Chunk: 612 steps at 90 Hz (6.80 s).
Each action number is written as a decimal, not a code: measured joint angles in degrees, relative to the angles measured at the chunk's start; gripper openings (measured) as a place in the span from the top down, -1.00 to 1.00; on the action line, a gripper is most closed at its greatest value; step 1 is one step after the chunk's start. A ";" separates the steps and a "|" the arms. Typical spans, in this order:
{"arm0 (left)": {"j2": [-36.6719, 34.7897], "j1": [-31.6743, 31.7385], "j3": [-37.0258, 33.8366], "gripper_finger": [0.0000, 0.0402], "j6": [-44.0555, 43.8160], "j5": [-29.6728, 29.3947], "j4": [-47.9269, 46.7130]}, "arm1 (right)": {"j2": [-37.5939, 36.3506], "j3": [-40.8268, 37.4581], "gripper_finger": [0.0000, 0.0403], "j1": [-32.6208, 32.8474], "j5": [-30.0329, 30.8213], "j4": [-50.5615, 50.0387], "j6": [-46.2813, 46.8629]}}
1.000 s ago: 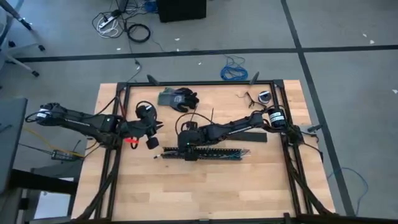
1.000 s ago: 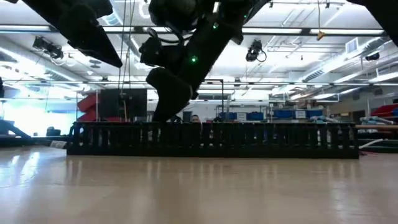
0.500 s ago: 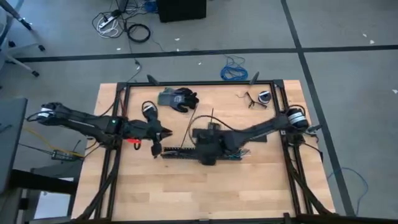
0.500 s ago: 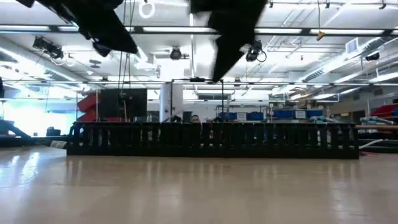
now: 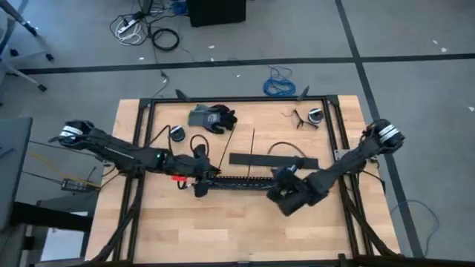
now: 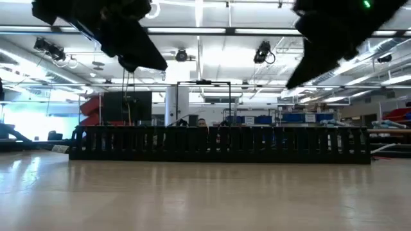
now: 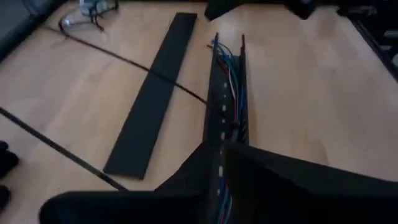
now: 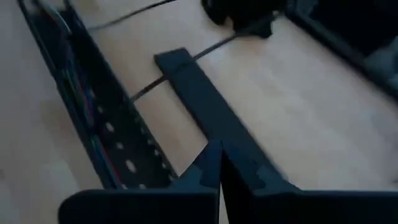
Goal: Ziptie cables
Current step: Put the cable wires in the black cable duct
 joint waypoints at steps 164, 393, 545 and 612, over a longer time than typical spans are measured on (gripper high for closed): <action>22.12 8.64 0.07 0.02 6.28 4.82 25.62 | 2.39 -15.11 0.05 -28.69 -48.32 50.50 -26.19; 34.67 9.33 3.62 0.41 4.82 14.15 33.53 | 8.89 -15.10 1.00 -24.86 -46.93 65.59 -27.13; 35.06 9.27 3.58 1.00 9.38 12.18 31.95 | 14.04 -15.36 1.00 -25.14 -49.72 69.42 -26.63; 35.06 9.33 3.58 1.00 9.34 11.00 32.73 | 12.39 -15.05 1.00 -25.14 -47.58 67.87 -30.21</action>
